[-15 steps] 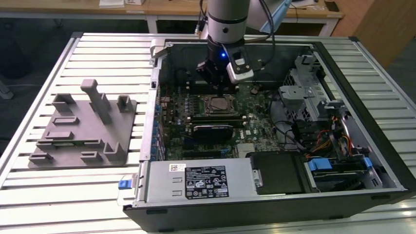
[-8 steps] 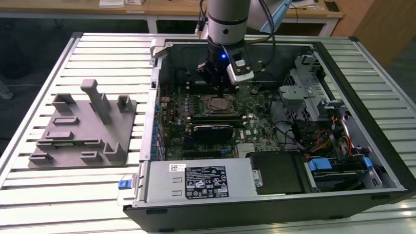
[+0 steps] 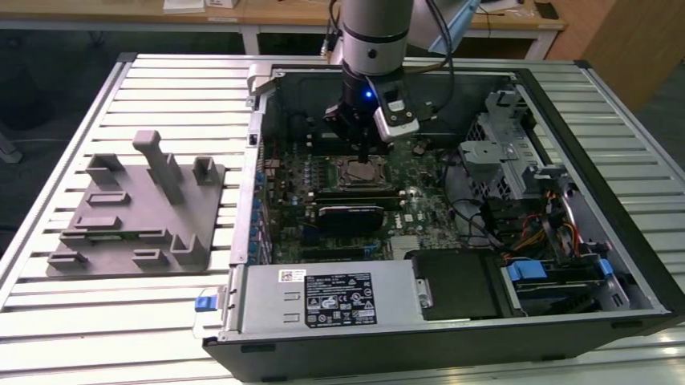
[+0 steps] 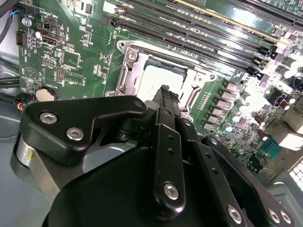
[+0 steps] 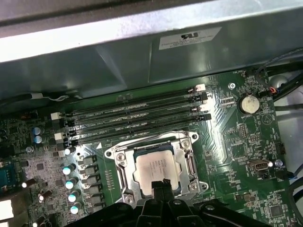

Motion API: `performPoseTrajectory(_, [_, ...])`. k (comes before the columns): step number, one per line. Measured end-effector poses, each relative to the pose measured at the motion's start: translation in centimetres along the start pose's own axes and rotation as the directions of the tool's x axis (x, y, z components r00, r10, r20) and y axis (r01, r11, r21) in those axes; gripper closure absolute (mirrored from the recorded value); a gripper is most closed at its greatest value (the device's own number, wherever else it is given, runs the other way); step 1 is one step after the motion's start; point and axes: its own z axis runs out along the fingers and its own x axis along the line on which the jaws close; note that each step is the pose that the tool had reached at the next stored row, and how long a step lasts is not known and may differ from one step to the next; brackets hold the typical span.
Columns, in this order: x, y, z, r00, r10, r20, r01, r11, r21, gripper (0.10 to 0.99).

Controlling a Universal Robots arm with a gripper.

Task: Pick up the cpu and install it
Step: 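Install the second cpu locking lever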

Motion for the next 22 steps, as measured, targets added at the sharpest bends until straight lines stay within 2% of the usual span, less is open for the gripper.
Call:
performPoseTrajectory(14, [-0.12,-0.56,-0.01,1.0000,0.000,0.0000,0.000,1.0000,0.000,0.980])
performPoseTrajectory(22, [-0.35,-1.56,-0.03,1.0000,0.000,0.0000,0.000,1.0000,0.000,0.980])
